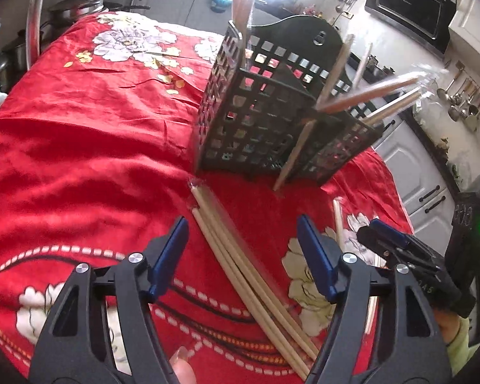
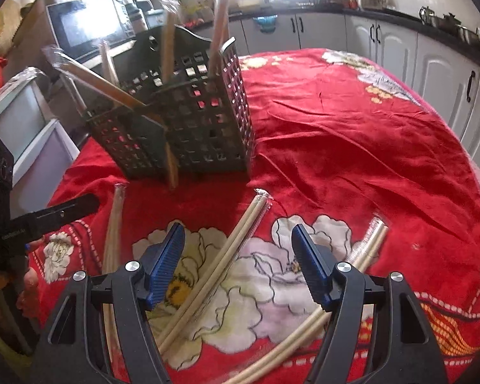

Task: Organize utensils
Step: 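Close the left tool on a wrapped chopstick while the right tool grasps another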

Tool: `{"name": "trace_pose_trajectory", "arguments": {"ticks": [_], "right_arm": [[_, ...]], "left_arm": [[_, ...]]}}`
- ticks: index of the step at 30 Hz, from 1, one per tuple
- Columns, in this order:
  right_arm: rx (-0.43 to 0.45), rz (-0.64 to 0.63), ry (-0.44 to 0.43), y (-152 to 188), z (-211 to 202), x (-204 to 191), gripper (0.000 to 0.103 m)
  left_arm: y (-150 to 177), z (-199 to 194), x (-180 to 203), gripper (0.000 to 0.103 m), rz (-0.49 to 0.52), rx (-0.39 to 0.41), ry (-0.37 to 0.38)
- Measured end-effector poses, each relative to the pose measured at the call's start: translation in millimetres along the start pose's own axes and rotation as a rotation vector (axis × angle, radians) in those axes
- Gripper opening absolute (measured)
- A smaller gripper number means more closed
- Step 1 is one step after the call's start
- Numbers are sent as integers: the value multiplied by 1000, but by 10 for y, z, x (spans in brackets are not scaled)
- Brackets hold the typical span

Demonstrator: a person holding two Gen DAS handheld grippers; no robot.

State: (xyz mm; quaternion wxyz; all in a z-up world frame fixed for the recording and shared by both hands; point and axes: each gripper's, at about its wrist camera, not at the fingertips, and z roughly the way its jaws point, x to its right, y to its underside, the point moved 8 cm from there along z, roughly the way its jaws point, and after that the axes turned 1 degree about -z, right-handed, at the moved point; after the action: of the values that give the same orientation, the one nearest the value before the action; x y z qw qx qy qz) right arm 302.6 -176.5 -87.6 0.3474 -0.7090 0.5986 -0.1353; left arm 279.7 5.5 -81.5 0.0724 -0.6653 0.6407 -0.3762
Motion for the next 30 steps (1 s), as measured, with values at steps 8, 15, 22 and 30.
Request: {"name": "trace_pose_trajectory", "arguments": {"ticks": [8, 15, 22, 30], "right_arm": [[-43, 52, 4, -96, 297, 111, 59], [-52, 71, -8, -148, 411, 154, 49], [-49, 82, -24, -196, 479, 160, 41], [-53, 67, -26, -205, 509, 134, 20]], "left_arm": [[-153, 167, -84, 54, -23, -13, -8], [-225, 328, -202, 46, -57, -33, -18], [-240, 468, -294, 35, -87, -54, -14], [-269, 508, -326, 19, -81, -54, -35]]}}
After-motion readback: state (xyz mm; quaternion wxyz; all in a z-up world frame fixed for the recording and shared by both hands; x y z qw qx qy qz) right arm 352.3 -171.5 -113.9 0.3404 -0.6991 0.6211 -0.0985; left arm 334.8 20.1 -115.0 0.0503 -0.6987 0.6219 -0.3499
